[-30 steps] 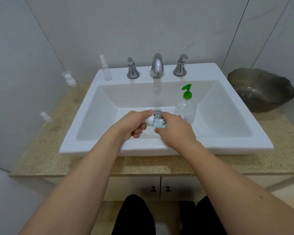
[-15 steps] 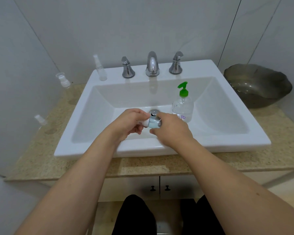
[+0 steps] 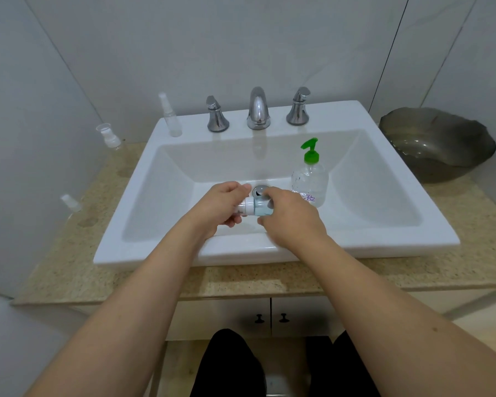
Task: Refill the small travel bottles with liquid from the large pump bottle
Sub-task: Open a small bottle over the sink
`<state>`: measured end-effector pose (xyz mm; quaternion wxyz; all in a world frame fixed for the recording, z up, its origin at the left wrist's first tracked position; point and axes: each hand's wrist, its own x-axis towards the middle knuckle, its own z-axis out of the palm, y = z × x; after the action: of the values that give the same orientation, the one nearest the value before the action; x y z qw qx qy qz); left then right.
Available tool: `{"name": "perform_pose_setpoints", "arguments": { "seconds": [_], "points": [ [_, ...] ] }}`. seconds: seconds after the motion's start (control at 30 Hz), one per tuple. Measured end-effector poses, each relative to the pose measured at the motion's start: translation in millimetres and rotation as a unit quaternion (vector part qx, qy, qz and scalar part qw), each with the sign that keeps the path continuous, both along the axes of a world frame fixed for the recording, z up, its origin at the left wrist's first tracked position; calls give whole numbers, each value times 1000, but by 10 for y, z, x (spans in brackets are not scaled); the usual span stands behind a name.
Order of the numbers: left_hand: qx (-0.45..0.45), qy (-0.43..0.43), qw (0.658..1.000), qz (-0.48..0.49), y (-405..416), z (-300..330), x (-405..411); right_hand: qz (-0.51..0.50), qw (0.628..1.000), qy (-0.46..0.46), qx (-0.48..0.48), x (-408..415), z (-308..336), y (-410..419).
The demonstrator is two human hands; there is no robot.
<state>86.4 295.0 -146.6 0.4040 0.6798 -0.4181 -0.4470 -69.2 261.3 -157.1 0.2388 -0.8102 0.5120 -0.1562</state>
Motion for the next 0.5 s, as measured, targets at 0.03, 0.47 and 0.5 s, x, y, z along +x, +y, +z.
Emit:
{"name": "perform_pose_setpoints", "arguments": {
  "seconds": [0.03, 0.47, 0.5],
  "points": [
    [12, -9, 1000, -11, -2, 11, -16, -3, 1000, 0, 3, -2, 0, 2],
    [107, 21, 994, -14, -19, 10, -22, -12, 999, -5, 41, -32, 125, 54],
    [97, 24, 995, -11, -30, -1, -16, -13, 999, -4, 40, -30, 126, 56]
  ]
}}
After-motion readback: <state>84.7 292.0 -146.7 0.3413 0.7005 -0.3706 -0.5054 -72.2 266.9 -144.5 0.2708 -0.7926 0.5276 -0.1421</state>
